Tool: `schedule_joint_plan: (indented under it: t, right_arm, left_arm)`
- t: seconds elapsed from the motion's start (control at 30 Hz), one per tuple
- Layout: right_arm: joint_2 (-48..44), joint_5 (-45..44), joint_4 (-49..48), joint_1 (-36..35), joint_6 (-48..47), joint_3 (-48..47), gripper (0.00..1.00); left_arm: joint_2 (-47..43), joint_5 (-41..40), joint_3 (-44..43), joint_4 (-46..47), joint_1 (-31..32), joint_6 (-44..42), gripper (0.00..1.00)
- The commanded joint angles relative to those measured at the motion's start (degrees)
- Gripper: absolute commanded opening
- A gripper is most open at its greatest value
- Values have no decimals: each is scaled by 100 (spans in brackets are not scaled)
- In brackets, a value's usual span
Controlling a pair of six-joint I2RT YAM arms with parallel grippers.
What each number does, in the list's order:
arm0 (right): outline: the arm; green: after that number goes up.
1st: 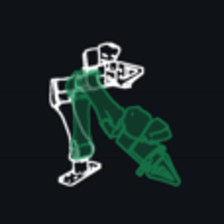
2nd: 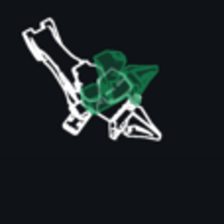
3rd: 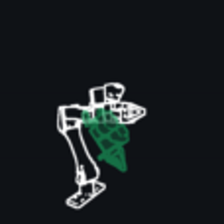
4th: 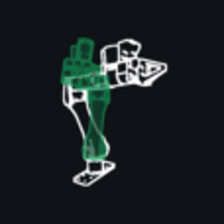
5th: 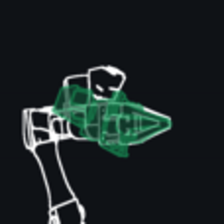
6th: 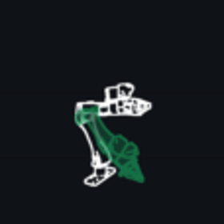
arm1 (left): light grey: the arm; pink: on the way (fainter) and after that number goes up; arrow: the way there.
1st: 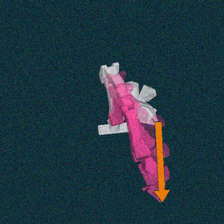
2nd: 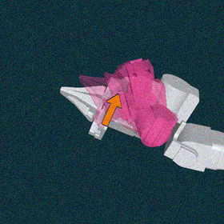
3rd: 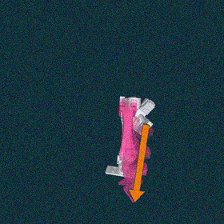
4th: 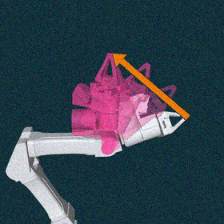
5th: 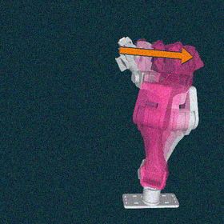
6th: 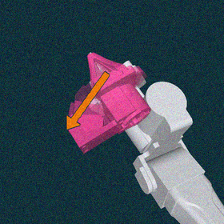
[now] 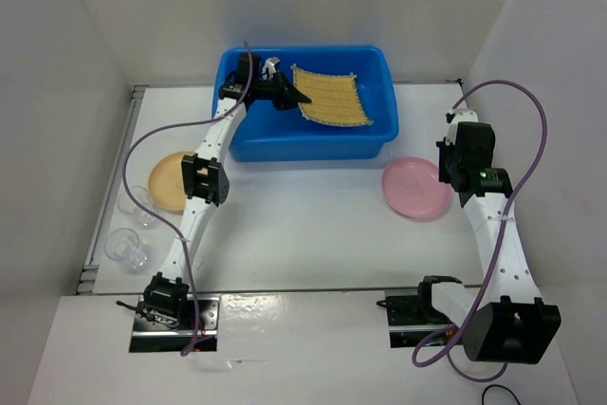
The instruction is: Place the mixed dishes into the plastic bin
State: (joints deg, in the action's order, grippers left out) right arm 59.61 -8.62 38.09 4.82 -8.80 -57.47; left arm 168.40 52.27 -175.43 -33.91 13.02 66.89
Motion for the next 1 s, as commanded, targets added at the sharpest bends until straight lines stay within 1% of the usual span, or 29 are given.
schedule_joint_plan:
  t: [0.0,0.17,0.2,0.27,0.33,0.37,0.43,0.5,0.53,0.57,0.6,0.63,0.67,0.7,0.73,0.77,0.8,0.87,0.9,0.93,0.97]
  right_arm:
    - [-126,-52,-293,19,27,16,1]
    - [-126,-52,-293,19,27,17,2]
    - [-126,-52,-293,19,27,17,2]
    - [-126,-52,-346,19,27,17,5]
    - [-126,-52,-346,19,27,17,5]
    - [-126,-52,-346,-33,27,17,6]
    - [-126,-52,-346,-34,27,17,10]
    - [-126,-52,-346,-34,27,17,13]
    - [-126,0,-346,-34,27,17,15]
    - [-126,1,-346,-34,27,17,18]
    - [-126,1,-346,-34,27,69,30]
    - [-73,1,-398,-34,27,70,38]
    - [-73,1,-494,-34,-34,217,58]
    - [-73,1,-556,-34,-34,271,69]
    - [6,-60,-618,-34,-34,272,75]
    - [76,-61,-618,-34,-87,324,84]
    - [77,-61,-679,-34,-87,324,92]
    - [182,-209,-680,-34,-87,324,99]
    - [182,-210,-680,19,-87,324,99]
    - [286,-210,-680,19,-148,324,99]
    - [435,-210,-497,71,-149,185,99]
  left_arm:
    - [96,319,-421,877,34,324,7]
    - [500,319,-421,1000,139,447,8]
    - [501,267,-421,1000,140,447,12]
    - [624,266,-421,1000,140,447,13]
    - [685,266,-421,1053,140,500,16]
    - [686,327,-421,1053,140,500,23]
    - [686,328,-421,1053,193,448,30]
    - [634,328,-421,1053,193,395,47]
    - [581,328,-421,958,193,316,99]
    - [580,328,-421,878,193,316,100]
    - [519,328,-421,730,140,237,100]
    - [423,267,-421,606,140,123,100]
    - [283,214,-421,474,88,61,100]
    - [212,135,-421,273,87,-96,100]
    - [115,82,-421,158,87,-202,100]
    - [-77,12,-421,9,26,-316,100]
    - [-175,-111,-421,-358,26,-543,100]
    - [-429,-112,-421,-746,-45,-869,100]
    - [-500,-338,-421,-1271,-123,-1062,100]
    - [-562,-453,-421,-1493,-185,-1473,100]
    - [-615,-594,-421,-1931,-185,-1677,100]
